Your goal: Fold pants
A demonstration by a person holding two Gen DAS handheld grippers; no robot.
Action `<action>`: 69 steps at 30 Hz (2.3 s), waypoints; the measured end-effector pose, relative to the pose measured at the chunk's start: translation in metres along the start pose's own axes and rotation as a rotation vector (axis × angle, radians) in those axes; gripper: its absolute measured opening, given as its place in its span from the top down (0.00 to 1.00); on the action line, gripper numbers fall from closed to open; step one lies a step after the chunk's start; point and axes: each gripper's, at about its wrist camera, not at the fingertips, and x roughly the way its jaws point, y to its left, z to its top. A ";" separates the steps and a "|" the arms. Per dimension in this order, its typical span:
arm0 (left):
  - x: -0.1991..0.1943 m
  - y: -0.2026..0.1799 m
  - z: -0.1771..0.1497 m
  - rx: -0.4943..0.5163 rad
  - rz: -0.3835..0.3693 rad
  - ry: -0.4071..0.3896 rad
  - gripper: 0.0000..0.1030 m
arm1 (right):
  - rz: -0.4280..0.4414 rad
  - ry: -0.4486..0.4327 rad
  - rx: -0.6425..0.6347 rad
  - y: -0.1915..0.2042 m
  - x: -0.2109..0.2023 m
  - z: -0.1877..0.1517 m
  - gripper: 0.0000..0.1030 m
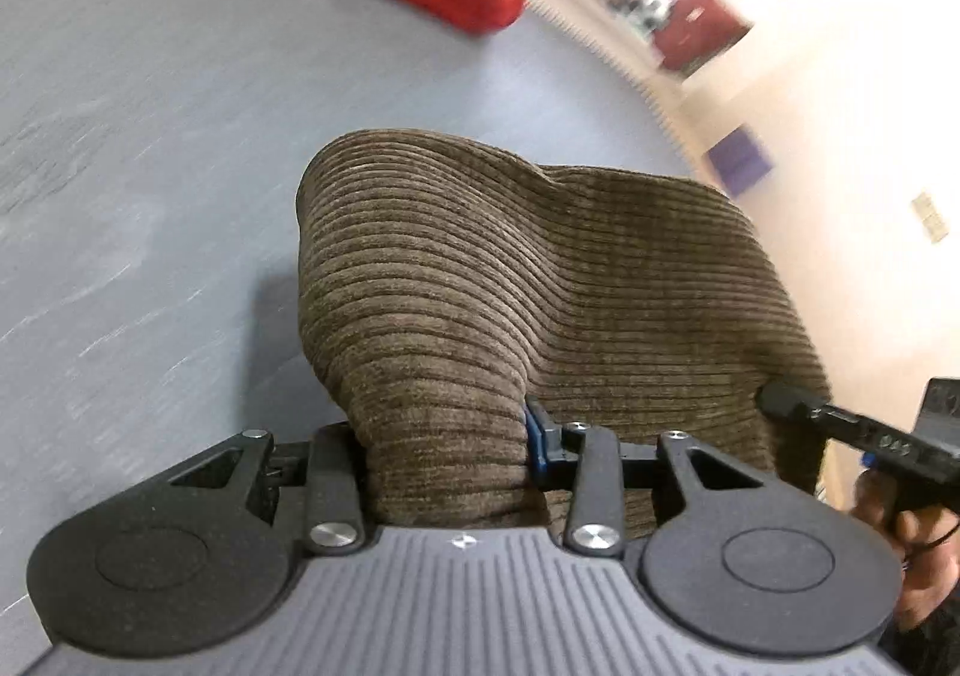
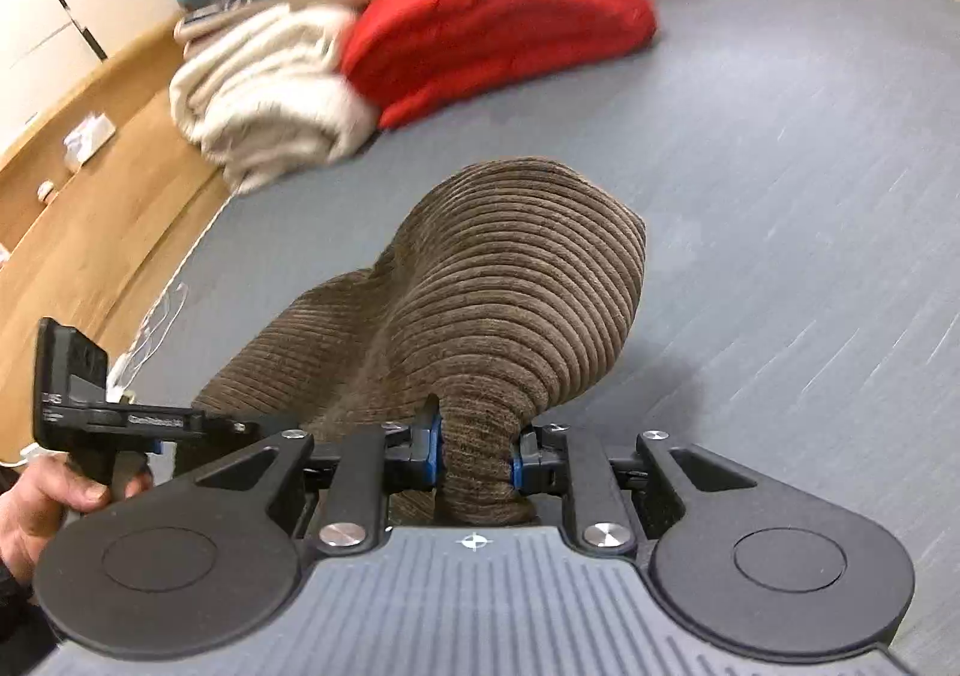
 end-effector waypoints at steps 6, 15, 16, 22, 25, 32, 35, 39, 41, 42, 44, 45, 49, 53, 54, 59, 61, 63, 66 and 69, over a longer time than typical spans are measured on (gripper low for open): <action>0.036 -0.036 -0.002 0.126 0.335 -0.023 0.28 | -0.183 -0.106 -0.062 -0.057 0.010 0.020 0.53; 0.042 -0.087 -0.053 0.463 0.352 0.047 0.56 | -0.306 0.020 -0.162 -0.062 0.033 0.001 0.54; 0.061 -0.084 -0.065 0.483 0.395 0.154 0.55 | -0.304 0.092 -0.184 -0.058 0.050 -0.005 0.55; 0.071 -0.078 -0.086 0.498 0.494 0.236 0.54 | -0.377 0.256 -0.280 -0.053 0.084 -0.036 0.55; 0.068 -0.082 -0.083 0.515 0.513 0.222 0.53 | -0.375 0.254 -0.197 -0.060 0.074 -0.038 0.55; 0.043 -0.104 -0.086 0.523 0.552 0.166 0.47 | -0.386 0.280 -0.182 -0.055 0.066 -0.050 0.55; 0.034 -0.115 -0.080 0.509 0.559 0.117 0.39 | -0.383 0.312 -0.176 -0.045 0.060 -0.059 0.54; 0.002 -0.129 -0.090 0.476 0.539 0.037 0.28 | -0.477 0.249 -0.225 -0.031 0.036 -0.063 0.56; -0.005 -0.134 -0.093 0.465 0.545 0.022 0.28 | -0.534 0.140 -0.245 -0.024 0.019 -0.060 0.56; -0.013 -0.136 -0.094 0.462 0.549 0.011 0.28 | -0.538 0.080 -0.231 -0.020 0.008 -0.057 0.55; -0.025 -0.141 -0.096 0.457 0.547 -0.018 0.27 | -0.530 -0.037 -0.199 -0.012 -0.015 -0.053 0.54; -0.030 -0.142 -0.098 0.453 0.546 -0.030 0.25 | -0.527 -0.084 -0.191 -0.008 -0.024 -0.052 0.52; -0.045 -0.149 -0.099 0.442 0.544 -0.063 0.21 | -0.511 -0.275 -0.176 0.017 -0.065 -0.053 0.30; -0.067 -0.166 -0.105 0.413 0.577 -0.146 0.19 | -0.452 -0.344 -0.154 0.036 -0.094 -0.058 0.17; -0.075 -0.173 -0.109 0.398 0.609 -0.187 0.18 | -0.430 -0.354 -0.163 0.041 -0.101 -0.061 0.12; -0.106 -0.209 -0.138 0.331 0.598 -0.317 0.00 | -0.385 -0.399 -0.202 0.058 -0.131 -0.089 0.03; -0.099 -0.214 -0.150 0.311 0.536 -0.274 0.00 | -0.396 -0.383 -0.172 0.058 -0.133 -0.092 0.03; -0.085 -0.218 -0.155 0.317 0.542 -0.221 0.00 | -0.428 -0.362 -0.157 0.056 -0.129 -0.092 0.03; -0.071 -0.217 -0.149 0.321 0.593 -0.200 0.00 | -0.478 -0.321 -0.106 0.046 -0.118 -0.087 0.03; -0.063 -0.204 -0.142 0.236 0.570 -0.139 0.00 | -0.498 -0.308 -0.058 0.039 -0.114 -0.085 0.03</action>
